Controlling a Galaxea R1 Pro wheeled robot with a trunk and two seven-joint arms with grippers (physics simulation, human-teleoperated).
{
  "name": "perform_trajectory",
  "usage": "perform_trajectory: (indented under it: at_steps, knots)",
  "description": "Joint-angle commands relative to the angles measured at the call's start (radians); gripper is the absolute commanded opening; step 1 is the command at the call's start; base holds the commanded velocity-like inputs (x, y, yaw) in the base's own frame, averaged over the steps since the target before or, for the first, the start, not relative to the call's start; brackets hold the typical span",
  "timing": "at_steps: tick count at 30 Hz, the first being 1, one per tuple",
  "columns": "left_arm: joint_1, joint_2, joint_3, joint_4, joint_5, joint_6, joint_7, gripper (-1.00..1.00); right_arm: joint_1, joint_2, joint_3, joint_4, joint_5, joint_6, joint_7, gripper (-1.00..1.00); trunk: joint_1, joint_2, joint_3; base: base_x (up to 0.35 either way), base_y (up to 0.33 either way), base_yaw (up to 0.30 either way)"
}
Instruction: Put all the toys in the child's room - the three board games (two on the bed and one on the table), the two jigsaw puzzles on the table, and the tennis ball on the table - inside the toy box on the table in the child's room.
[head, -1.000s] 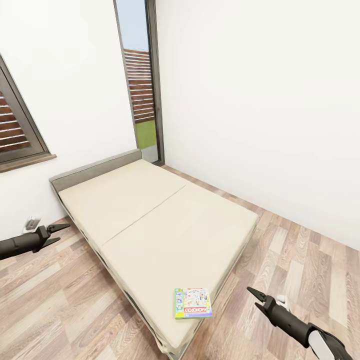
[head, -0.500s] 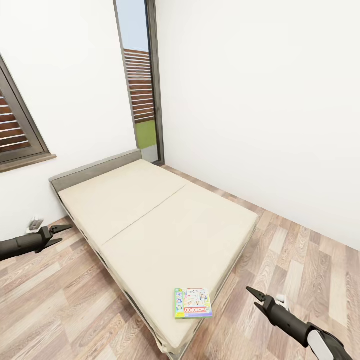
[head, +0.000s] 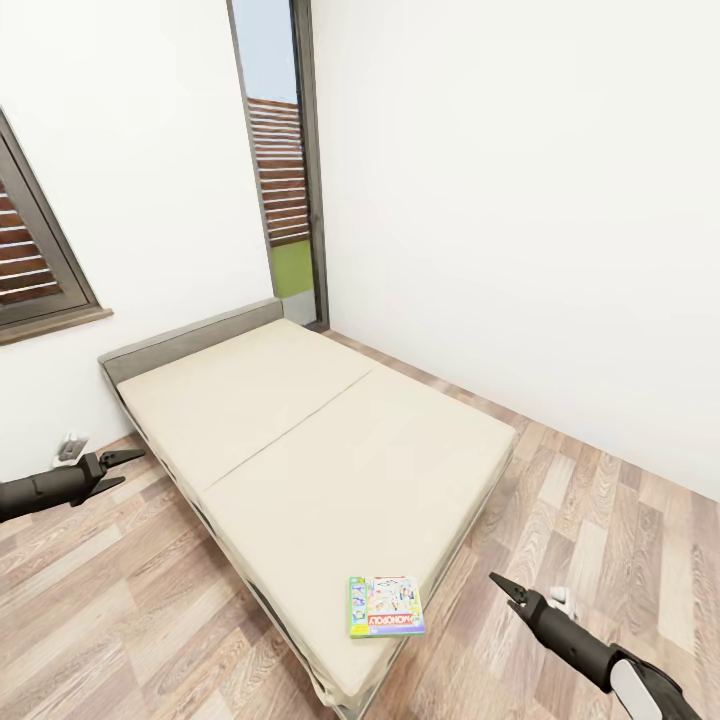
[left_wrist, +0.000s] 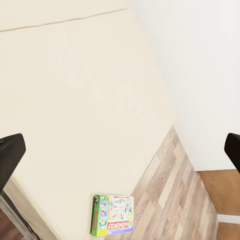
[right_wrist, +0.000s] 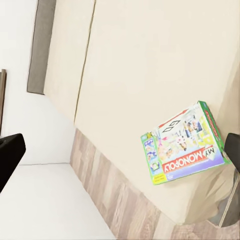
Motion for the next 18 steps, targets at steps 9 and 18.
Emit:
perform_trajectory:
  at_steps: [9, 18]
  knots:
    - [-0.001, 0.000, 0.002, 0.000, -0.001, 0.004, -0.003, 1.00, -0.001, 0.001, 0.024, 0.002, -0.006, -0.026, 0.002, 1.00, 0.001, -0.002, -0.002, 0.000, 0.000, 0.000]
    - [-0.001, 0.000, 0.002, 0.000, -0.001, 0.004, -0.003, 1.00, -0.001, 0.002, 0.026, 0.002, -0.005, -0.033, 0.002, 1.00, 0.001, -0.002, -0.002, 0.002, 0.002, 0.000]
